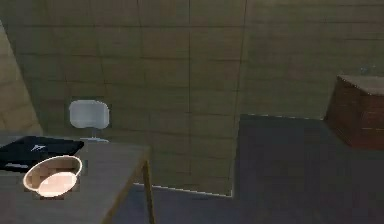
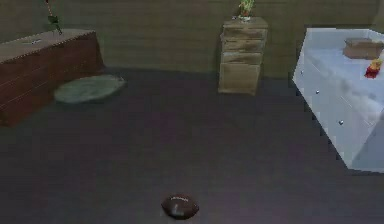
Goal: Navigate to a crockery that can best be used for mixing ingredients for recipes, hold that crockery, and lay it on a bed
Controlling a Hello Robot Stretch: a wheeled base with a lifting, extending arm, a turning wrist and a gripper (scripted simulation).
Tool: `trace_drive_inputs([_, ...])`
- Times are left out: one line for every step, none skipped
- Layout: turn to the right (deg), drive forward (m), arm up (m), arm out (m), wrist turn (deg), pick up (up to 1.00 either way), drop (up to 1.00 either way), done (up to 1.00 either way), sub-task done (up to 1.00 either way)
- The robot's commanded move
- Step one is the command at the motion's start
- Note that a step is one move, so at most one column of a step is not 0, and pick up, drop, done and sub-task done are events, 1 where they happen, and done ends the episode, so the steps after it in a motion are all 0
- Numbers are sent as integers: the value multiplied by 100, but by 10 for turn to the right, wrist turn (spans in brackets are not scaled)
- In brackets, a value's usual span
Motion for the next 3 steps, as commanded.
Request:
trace_drive_inputs([-450, 0, 0, 0, 0, 0, 0, 0, 0])
trace_drive_inputs([-450, 0, 0, 0, 0, 0, 0, 0, 0])
trace_drive_inputs([-330, 0, 0, 0, 0, 0, 0, 0, 0])
